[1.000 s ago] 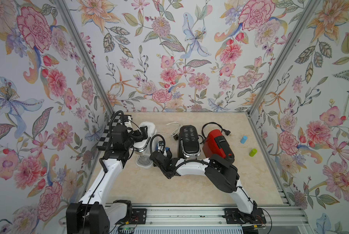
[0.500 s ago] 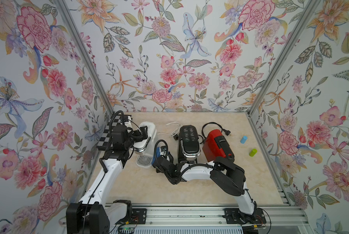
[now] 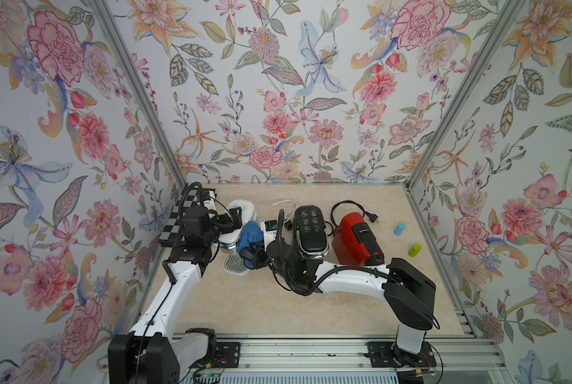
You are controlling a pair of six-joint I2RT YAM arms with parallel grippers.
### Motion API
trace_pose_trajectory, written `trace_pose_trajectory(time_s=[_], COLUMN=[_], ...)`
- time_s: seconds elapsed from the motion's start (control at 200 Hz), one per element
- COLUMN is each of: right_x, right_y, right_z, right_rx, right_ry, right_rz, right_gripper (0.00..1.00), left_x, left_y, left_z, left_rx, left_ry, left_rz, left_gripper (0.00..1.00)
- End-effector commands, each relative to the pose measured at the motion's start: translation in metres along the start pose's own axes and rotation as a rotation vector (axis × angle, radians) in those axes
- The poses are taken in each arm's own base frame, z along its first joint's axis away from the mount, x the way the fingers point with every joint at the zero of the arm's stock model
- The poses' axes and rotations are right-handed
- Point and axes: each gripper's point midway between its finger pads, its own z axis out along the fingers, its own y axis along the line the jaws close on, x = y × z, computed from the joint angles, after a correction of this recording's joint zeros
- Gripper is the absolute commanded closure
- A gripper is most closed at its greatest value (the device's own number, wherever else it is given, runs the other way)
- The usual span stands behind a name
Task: Wipe the surface of a coffee machine
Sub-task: Wipe the dirt from the surface of the coffee machine, then adjust the coffee machine at the center of the board.
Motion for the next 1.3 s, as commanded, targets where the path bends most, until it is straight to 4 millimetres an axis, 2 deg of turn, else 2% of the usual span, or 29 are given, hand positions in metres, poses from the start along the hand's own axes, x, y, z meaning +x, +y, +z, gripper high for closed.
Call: trace_pose_trajectory(time_s=[0.0,0.085,0.16,0.355,0.485,0.58,0.786,0.906,1.066,1.296], right_x=[0.011,0.016,0.013,-0.022,-0.041,-0.051,-0.057,-0.059,-0.073,-0.084], right_y=[0.022,0.022,0.009,-0.027,-0.039,-0.038,-0.028,-0.025,-0.013,-0.013], right_z=[-0.001,-0.01,-0.02,-0.045,-0.056,-0.056,-0.046,-0.042,-0.044,-0.036], right_rx=[-0.089,-0.085,-0.02,0.139,0.153,0.141,0.105,0.096,0.076,0.079], right_ry=[0.033,0.056,0.063,0.03,0.019,0.017,0.033,0.036,0.021,0.033], right_rz=[0.02,0.017,-0.001,-0.068,-0.063,-0.076,-0.09,-0.09,-0.117,-0.154], right_gripper=[1.0,1.0,1.0,1.0,1.0,1.0,1.0,1.0,1.0,1.0], left_x=[0.014,0.013,0.015,0.022,0.034,0.041,0.035,0.045,0.051,0.064], left_y=[-0.002,0.0,0.0,-0.01,-0.015,-0.01,-0.005,-0.016,-0.025,-0.036], left_z=[-0.006,-0.015,-0.022,-0.034,-0.035,-0.039,-0.052,-0.051,-0.054,-0.057], left_rx=[-0.002,-0.019,-0.021,0.031,0.069,0.049,-0.001,0.075,0.134,0.218], left_ry=[0.038,0.033,0.04,0.059,0.102,0.114,0.1,0.129,0.146,0.166], left_rz=[-0.013,-0.006,-0.008,-0.043,-0.073,-0.071,-0.029,-0.065,-0.111,-0.187], left_gripper=[0.01,0.01,0.01,0.01,0.01,0.01,0.01,0.01,0.01,0.01])
